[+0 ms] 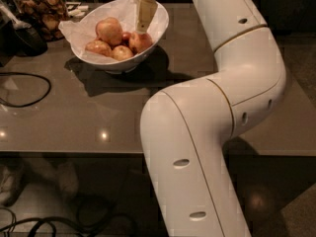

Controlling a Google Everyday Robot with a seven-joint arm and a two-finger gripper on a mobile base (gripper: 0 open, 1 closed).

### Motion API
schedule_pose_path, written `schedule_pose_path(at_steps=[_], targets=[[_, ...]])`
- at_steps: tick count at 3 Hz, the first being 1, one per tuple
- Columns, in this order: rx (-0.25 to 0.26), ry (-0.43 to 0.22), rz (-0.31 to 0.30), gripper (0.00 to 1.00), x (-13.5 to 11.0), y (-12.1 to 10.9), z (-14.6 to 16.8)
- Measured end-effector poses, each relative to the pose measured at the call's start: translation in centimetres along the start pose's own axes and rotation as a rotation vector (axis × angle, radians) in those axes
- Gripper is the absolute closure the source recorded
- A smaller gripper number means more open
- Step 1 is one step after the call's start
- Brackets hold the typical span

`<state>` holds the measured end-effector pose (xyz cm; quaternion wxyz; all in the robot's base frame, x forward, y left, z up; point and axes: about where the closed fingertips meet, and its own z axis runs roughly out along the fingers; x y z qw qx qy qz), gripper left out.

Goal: Pick apple from white bowl

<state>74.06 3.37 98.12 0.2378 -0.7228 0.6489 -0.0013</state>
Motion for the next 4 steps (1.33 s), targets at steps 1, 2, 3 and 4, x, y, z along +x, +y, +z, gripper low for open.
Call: schedule_pose_path(at_steps=[1, 2, 3, 4], targets=[[-0.018, 0.004, 0.009, 0.43, 0.2, 0.2, 0.9], [-0.037, 0.007, 0.018, 0.42, 0.5, 0.4, 1.8], [-0.057, 0.011, 0.030, 0.42, 0.9, 0.6, 2.7], [-0.071, 0.012, 0.039, 0.33, 1.1, 0.8, 3.1]])
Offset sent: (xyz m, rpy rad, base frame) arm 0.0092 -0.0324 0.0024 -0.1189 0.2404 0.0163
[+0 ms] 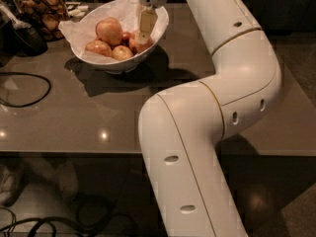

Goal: Pick apple from white bowl

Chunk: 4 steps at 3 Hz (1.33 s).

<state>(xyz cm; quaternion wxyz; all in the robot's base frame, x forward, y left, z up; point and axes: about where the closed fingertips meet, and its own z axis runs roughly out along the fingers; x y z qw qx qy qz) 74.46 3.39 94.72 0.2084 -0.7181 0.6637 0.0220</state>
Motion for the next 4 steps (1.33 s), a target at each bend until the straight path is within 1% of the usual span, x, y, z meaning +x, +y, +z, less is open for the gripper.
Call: schedule_pose_path(at_steps=[2, 4], targets=[[-0.019, 0.008, 0.010, 0.34, 0.5, 0.2, 0.7], [-0.033, 0.019, 0.008, 0.32, 0.9, 0.3, 1.4]])
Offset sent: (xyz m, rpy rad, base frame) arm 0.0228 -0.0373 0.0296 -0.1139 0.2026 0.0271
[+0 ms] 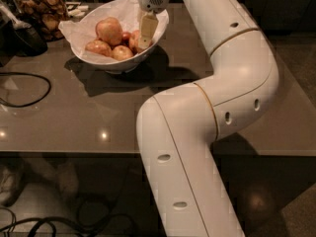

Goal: Pick apple from white bowl

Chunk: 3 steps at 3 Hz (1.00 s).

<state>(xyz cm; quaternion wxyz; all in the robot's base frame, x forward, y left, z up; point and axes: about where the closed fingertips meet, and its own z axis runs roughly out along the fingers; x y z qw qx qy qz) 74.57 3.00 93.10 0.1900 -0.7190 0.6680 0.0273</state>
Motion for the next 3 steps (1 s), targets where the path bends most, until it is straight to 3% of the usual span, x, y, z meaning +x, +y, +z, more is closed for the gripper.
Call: schedule_pose_path(at_steps=[3], targets=[[0.010, 0.045, -0.039, 0.28, -0.66, -0.18, -0.18]])
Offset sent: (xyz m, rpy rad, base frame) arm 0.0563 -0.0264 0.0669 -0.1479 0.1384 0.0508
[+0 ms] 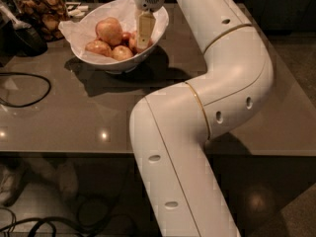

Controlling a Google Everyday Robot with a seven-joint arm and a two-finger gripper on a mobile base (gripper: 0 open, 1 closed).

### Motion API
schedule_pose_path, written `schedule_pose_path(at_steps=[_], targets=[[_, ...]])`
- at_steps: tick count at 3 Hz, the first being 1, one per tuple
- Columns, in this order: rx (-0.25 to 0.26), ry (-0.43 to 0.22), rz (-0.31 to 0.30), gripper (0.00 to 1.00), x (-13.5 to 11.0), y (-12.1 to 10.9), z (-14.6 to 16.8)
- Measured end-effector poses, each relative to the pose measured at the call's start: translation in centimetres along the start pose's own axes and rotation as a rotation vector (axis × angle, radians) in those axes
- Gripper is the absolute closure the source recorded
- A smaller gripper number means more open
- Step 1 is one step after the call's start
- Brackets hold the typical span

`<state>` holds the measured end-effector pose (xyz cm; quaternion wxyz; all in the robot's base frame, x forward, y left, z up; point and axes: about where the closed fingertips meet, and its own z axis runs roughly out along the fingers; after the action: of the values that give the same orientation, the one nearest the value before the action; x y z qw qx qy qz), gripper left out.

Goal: Pick apple from white bowl

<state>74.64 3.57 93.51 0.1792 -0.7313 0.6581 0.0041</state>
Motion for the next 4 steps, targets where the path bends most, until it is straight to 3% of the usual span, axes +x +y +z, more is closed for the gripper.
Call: schedule_pose_path(at_steps=[4], targets=[[-0.006, 0.019, -0.022, 0.31, -0.30, 0.04, 0.26]])
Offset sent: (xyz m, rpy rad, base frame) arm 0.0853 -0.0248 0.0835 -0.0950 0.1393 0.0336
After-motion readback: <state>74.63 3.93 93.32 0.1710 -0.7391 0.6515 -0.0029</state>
